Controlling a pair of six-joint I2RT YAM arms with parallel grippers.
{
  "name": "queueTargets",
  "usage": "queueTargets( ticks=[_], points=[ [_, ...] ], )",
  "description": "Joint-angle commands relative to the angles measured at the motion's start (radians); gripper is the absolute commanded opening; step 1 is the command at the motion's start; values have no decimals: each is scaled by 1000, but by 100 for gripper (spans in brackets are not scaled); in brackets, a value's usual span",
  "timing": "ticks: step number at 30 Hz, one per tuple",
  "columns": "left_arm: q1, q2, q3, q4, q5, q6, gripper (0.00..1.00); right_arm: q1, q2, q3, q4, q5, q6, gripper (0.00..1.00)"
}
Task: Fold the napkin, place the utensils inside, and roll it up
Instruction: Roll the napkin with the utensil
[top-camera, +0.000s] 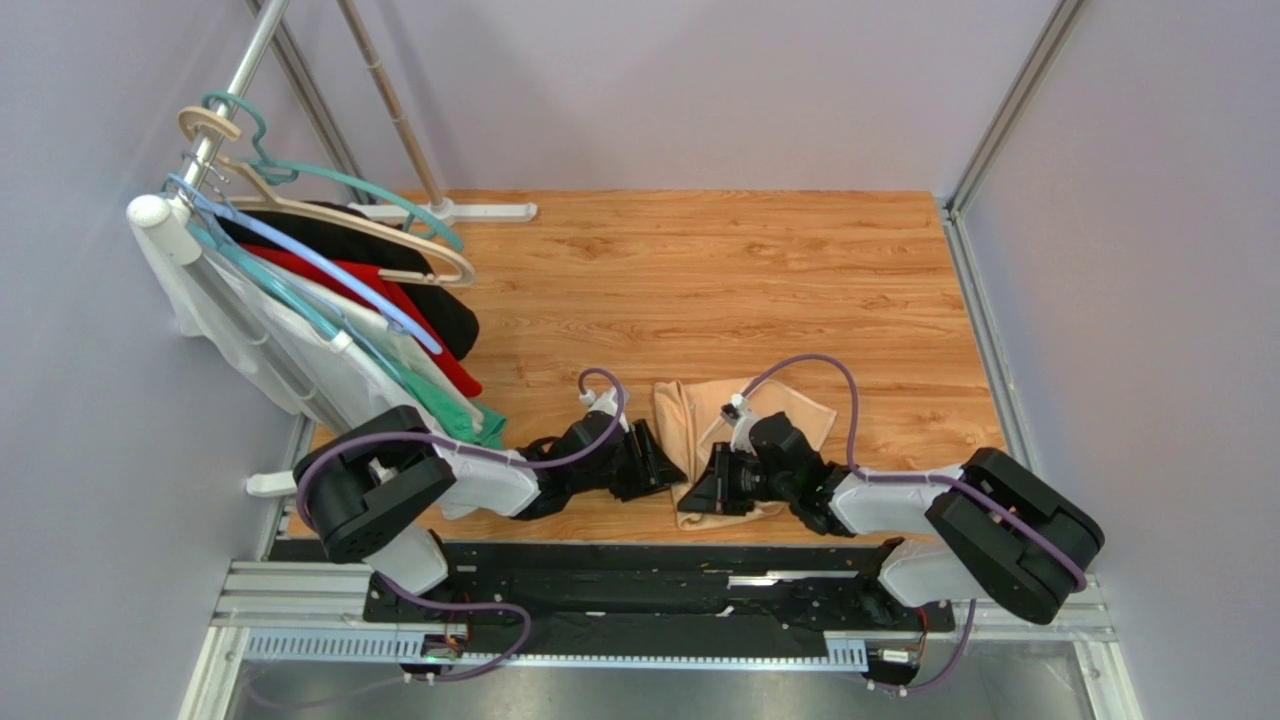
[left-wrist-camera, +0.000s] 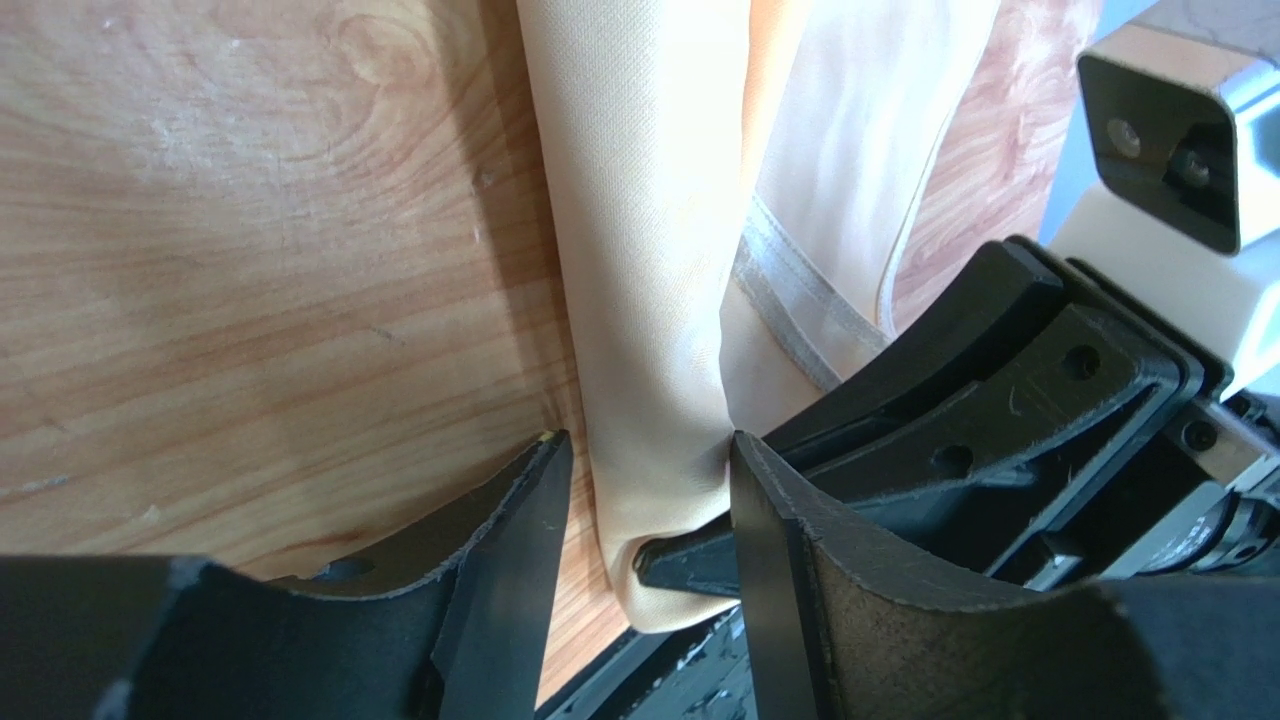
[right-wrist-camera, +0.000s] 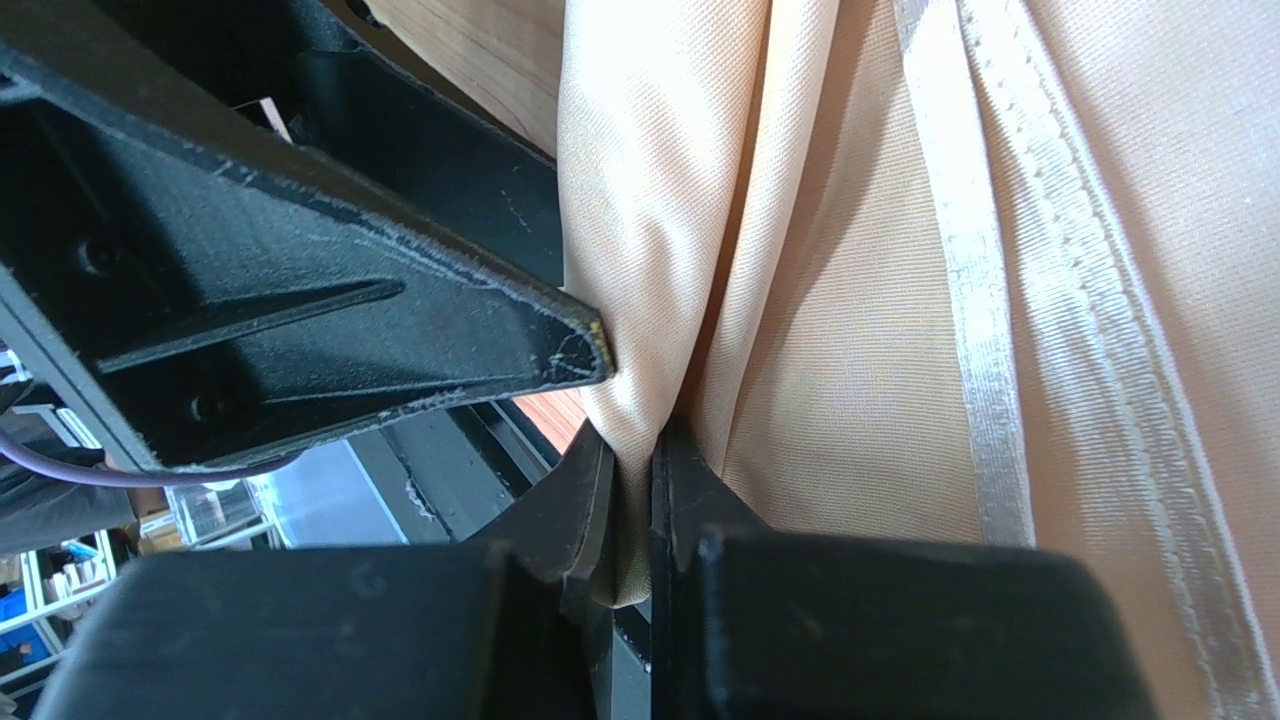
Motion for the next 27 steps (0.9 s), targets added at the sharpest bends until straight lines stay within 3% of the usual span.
queueTargets(
  ticks=[1,7,10,14,15,18,24,25,27],
  points=[
    [-1,57,-15,-7,-60,-9,53,7,3,-18,63,46,-5,0],
    [-1,108,-21,66,-63,-31,51,9,51,-22,140,23,7,0],
    [-1,120,-24,83,-63,-37,44,13,69,-18,158,19,12,0],
    [-1,125,-27,83,-63,-35,24,16,80,-23,169,23,12,0],
    [-1,128,-27,80,-63,-38,13,18,79,-25,168,23,12,0],
    [-1,134,-17,47,-63,-38,2,19,79,-26,158,28,6,0],
    [-1,137,20,-28,-63,15,0,21,77,-3,120,40,-11,0],
    [0,129,29,-53,-63,37,0,21,73,4,90,46,-22,2],
    [2,99,71,-151,-94,130,0,21,59,24,62,43,-32,17]
  ],
)
